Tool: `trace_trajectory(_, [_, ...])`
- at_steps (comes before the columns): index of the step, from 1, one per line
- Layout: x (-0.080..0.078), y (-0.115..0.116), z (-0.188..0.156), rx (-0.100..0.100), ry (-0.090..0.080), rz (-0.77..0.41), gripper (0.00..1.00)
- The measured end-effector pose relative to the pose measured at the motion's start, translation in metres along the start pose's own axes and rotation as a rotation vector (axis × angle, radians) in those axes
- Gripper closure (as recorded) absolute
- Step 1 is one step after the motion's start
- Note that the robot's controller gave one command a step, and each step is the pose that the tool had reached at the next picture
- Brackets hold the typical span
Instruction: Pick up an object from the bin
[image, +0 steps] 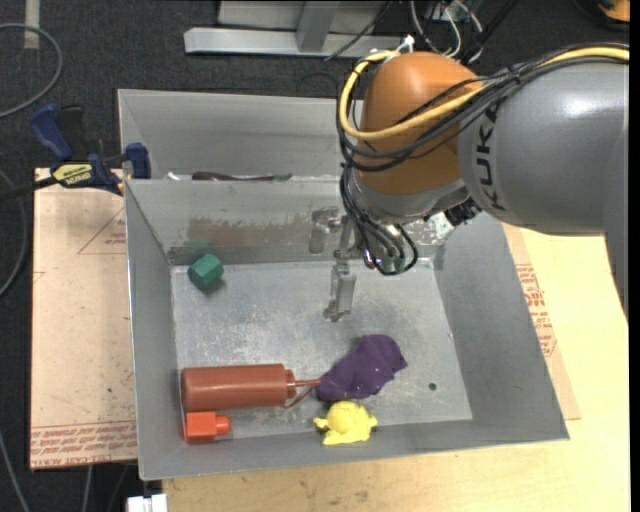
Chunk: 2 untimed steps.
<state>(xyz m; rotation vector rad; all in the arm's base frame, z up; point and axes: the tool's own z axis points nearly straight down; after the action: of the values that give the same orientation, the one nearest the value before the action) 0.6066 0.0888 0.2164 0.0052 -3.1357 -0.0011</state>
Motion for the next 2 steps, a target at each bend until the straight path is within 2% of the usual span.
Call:
trace_trajectory(1, [-0.001,0.000,-0.005,-0.001,-0.007,0.001,0.00])
trace_trajectory(2, [0.013,-0.025,0.029,-0.002,-0.010,-0.080,0.00])
